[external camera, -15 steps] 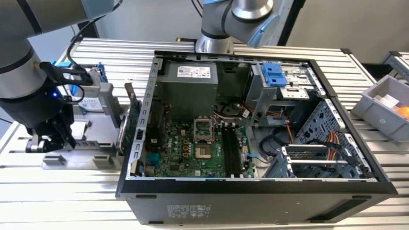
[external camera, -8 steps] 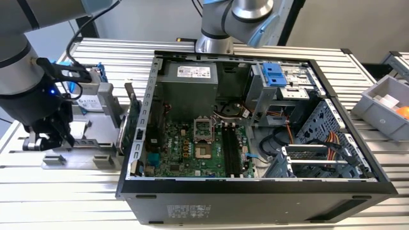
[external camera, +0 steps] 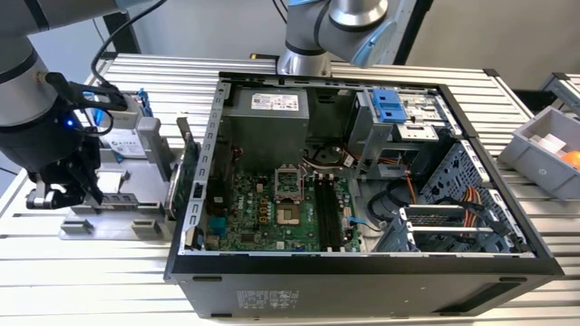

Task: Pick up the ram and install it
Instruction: 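Pick up the ram and move it above insertion slot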

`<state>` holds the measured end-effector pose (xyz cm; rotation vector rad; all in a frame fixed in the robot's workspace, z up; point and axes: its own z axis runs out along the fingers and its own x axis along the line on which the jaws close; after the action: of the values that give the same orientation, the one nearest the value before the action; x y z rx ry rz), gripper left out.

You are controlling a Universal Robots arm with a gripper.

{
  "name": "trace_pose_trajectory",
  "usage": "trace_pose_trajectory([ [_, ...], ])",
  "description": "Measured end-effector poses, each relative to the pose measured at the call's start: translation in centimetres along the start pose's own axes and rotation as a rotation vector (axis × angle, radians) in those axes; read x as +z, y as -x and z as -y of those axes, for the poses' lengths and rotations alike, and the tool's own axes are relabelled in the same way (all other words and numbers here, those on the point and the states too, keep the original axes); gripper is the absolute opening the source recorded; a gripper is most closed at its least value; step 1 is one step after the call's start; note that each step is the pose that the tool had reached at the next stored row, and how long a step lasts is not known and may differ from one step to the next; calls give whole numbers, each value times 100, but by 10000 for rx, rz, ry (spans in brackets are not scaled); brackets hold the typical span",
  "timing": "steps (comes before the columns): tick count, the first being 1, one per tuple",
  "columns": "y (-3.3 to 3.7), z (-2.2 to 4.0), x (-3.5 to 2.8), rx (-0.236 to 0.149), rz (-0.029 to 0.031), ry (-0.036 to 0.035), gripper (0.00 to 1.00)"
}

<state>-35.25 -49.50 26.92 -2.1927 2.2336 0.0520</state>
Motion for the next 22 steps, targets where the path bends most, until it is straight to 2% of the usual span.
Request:
trace_pose_trajectory([
  [4, 1, 0, -44, 0, 1, 0, 0],
  [22, 22, -6, -379, -1, 0, 0, 0],
])
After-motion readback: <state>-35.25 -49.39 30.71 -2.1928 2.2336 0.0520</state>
